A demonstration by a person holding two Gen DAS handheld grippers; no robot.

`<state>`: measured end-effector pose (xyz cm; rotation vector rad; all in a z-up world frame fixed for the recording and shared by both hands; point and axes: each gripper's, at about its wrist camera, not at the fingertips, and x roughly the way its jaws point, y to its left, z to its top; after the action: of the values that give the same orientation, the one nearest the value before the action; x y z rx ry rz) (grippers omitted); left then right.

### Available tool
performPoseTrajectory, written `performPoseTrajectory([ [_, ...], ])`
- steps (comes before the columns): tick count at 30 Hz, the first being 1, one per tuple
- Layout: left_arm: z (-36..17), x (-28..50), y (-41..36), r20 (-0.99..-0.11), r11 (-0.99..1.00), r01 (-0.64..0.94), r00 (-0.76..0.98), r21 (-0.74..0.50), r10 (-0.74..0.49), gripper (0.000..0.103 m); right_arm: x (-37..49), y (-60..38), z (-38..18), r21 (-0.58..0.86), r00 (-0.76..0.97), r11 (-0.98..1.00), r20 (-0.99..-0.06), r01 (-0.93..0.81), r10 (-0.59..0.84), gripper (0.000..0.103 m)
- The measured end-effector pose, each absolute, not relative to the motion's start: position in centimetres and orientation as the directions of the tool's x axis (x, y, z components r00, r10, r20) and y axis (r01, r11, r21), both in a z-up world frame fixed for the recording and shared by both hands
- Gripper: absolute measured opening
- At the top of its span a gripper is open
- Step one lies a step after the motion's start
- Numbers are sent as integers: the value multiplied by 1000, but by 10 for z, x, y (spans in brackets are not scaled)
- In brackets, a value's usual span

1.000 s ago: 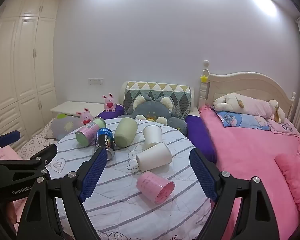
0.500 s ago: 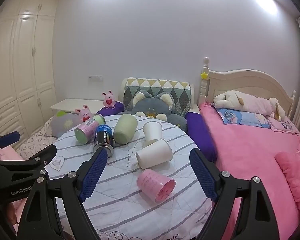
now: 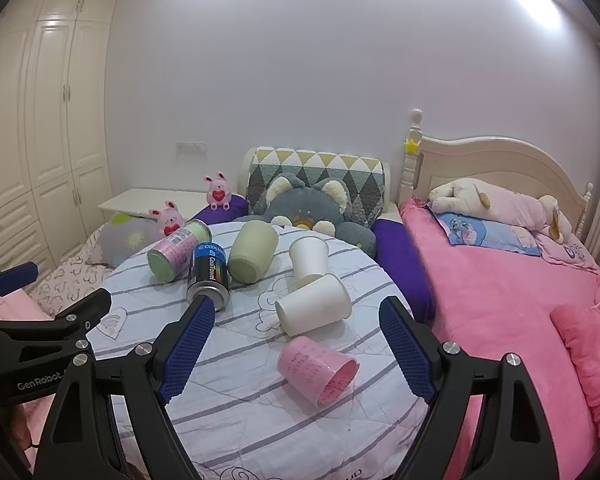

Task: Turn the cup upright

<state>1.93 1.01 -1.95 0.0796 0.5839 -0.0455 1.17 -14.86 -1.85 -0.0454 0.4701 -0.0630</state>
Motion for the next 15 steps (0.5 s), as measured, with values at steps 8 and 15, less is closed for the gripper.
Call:
performPoseTrajectory([
  [8,-22,24,14,-553,996,79,833,51,-38,103,16,-144,-20,-72,882,996,-464,54,-81,86],
  [15,-26,29,17,-566,994,107,821,29,-72,103,23,-140,-21,-85,870,994,-482,70,-102,86],
])
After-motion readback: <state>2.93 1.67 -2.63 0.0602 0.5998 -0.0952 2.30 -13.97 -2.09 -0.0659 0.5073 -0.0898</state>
